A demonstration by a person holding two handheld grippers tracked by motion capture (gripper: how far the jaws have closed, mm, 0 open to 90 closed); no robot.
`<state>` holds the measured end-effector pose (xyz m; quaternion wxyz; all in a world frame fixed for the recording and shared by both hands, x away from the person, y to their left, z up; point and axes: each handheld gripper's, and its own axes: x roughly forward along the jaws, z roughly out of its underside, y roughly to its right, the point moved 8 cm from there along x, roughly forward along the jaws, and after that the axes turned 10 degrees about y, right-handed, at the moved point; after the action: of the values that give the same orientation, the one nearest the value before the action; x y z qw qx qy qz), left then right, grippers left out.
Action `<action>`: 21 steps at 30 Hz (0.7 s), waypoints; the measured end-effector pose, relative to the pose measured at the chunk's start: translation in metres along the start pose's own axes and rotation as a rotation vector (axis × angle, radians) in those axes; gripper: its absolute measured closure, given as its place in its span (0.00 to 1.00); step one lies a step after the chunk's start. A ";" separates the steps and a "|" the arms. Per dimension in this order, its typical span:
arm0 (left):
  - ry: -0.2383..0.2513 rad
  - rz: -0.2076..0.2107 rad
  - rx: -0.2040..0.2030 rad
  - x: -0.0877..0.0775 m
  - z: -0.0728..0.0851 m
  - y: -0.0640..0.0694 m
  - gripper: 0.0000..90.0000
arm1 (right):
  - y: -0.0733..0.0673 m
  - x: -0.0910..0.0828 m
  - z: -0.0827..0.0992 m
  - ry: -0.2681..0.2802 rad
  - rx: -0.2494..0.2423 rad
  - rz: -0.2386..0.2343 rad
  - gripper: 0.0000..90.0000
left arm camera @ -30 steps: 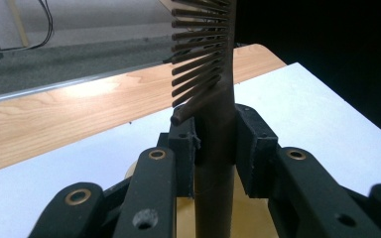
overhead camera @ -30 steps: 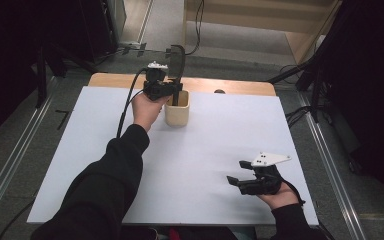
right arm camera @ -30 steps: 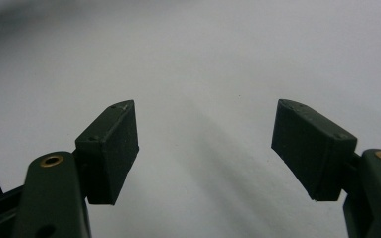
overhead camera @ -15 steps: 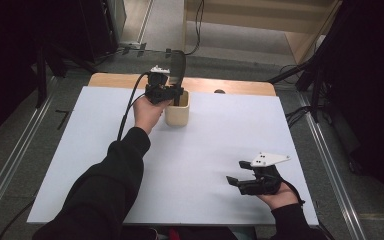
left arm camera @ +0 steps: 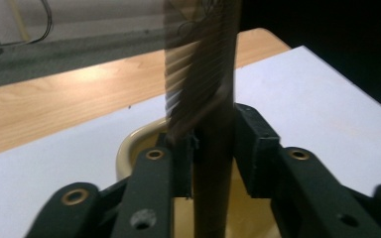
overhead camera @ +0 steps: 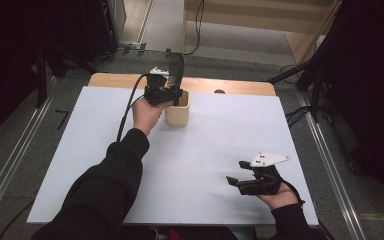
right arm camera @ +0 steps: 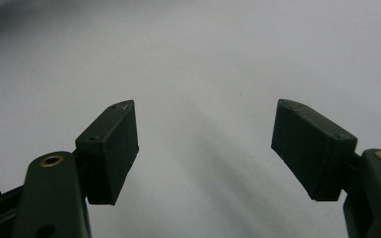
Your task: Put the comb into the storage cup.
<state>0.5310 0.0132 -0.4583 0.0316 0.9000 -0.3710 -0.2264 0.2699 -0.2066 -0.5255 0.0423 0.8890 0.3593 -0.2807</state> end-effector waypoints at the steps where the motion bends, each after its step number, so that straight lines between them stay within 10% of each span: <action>1: 0.013 0.008 -0.001 -0.001 -0.002 0.001 0.73 | 0.000 0.000 0.000 0.000 0.002 0.000 0.27; 6: 0.050 0.011 -0.019 -0.011 -0.012 -0.003 0.51 | 0.000 0.000 0.000 0.001 0.000 -0.001 0.27; 14: 0.026 0.078 -0.095 -0.024 -0.014 -0.006 0.45 | 0.000 0.000 0.000 -0.003 -0.003 -0.002 0.27; 21: 0.014 0.096 -0.083 -0.036 -0.015 -0.005 0.43 | 0.002 0.003 -0.002 -0.003 -0.001 -0.002 0.27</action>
<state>0.5179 0.0397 -0.4321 0.0823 0.8807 -0.4038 -0.2334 0.2737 -0.2054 -0.5255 0.0430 0.8881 0.3605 -0.2819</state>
